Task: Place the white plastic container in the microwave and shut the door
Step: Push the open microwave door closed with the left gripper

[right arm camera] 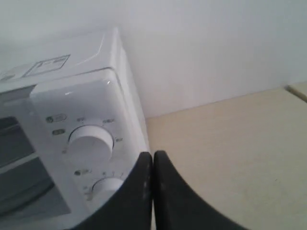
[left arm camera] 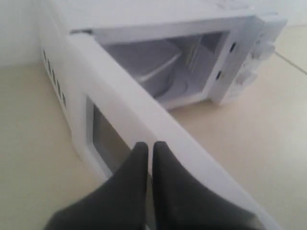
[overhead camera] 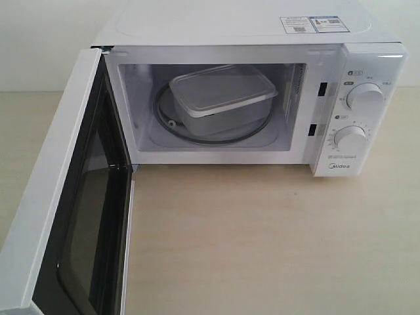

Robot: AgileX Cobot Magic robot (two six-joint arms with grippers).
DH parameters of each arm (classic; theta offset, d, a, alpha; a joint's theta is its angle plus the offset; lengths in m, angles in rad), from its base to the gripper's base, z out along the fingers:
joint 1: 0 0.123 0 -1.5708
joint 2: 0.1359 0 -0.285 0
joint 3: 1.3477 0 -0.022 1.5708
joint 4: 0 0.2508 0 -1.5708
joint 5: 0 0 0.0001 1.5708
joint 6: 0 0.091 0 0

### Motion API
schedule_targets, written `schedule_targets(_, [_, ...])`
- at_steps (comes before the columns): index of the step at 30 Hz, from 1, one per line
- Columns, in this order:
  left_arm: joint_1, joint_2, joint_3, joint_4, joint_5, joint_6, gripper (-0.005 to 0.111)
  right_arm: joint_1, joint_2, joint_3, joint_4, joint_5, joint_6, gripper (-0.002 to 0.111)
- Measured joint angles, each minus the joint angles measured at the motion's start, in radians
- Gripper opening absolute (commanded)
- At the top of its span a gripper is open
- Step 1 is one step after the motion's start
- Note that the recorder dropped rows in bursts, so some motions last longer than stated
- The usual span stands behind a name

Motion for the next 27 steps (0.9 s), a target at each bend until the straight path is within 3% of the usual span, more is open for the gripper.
schedule_targets(3, [0.000,0.131,-0.100,0.175,0.193,-0.183,0.004,0.000,0.000,-0.069,-0.118,0.214,0.007,0.000])
schedule_targets(6, [-0.013,0.249,-0.127,0.200,0.294,-0.214,0.004,0.000,0.000,-0.171,-0.167,0.374,0.007,0.000])
schedule_targets(9, [-0.078,0.328,-0.127,0.206,0.330,-0.218,0.004,0.000,0.000,-0.242,-0.176,0.484,-0.017,0.000])
schedule_targets(11, [-0.156,0.339,-0.127,0.197,0.293,-0.220,0.004,0.000,0.000,-0.265,-0.181,0.528,-0.025,0.000])
schedule_targets(18, [-0.286,0.409,-0.127,0.234,0.228,-0.283,0.004,0.000,-0.004,-0.267,-0.188,0.627,-0.028,0.000])
schedule_targets(23, [-0.440,0.509,-0.127,0.204,0.061,-0.290,0.004,0.000,-0.011,-0.267,-0.188,0.655,-0.031,0.000])
schedule_targets(27, [-0.515,0.574,-0.127,0.175,-0.038,-0.290,0.004,0.000,-0.031,-0.267,-0.188,0.659,-0.031,0.000])
